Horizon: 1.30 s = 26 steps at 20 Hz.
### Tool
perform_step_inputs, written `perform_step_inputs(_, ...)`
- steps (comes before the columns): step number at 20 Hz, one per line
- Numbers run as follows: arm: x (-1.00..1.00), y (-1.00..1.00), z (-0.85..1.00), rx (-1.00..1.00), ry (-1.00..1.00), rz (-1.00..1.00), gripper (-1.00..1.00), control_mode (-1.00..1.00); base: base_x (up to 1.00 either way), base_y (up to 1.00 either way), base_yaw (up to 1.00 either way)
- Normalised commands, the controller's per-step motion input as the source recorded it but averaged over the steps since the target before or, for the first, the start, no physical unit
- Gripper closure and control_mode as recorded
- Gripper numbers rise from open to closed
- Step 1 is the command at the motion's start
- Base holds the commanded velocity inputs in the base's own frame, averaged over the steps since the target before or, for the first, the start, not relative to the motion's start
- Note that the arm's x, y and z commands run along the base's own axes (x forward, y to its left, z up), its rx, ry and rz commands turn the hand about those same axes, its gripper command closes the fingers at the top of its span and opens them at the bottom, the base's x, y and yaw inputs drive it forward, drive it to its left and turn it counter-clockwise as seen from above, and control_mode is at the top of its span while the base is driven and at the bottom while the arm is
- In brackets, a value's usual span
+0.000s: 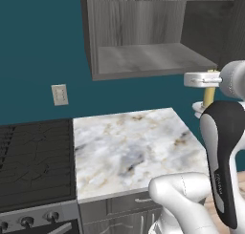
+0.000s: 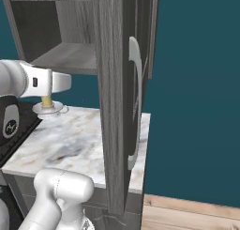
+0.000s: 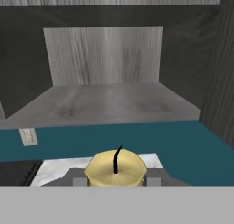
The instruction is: Get the candle and the liquor from the cabinet and move them to the dining counter.
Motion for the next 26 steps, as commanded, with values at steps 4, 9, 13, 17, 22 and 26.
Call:
perform_step_inputs(4, 0.0, 0.02, 0.0, 0.0, 0.0, 0.0, 1.0, -1.0, 0.0, 0.0, 0.0)
perform_step_inputs(9, 0.0, 0.0, 0.0, 0.0, 0.0, 0.0, 1.0, 1.0, -0.12, 0.0, 0.0)
perform_step_inputs(13, 0.0, 0.0, 0.0, 0.0, 0.0, 0.0, 1.0, 1.0, -0.86, -0.23, 0.12)
perform_step_inputs(17, 0.0, 0.0, 0.0, 0.0, 0.0, 0.0, 1.0, 1.0, -0.96, -0.26, 0.2)
perform_step_inputs(22, 0.0, 0.0, 0.0, 0.0, 0.0, 0.0, 1.0, 1.0, -0.98, -0.01, 0.28)
perform_step_inputs(26, 0.0, 0.0, 0.0, 0.0, 0.0, 0.0, 1.0, 1.0, -0.97, 0.0, 0.38)
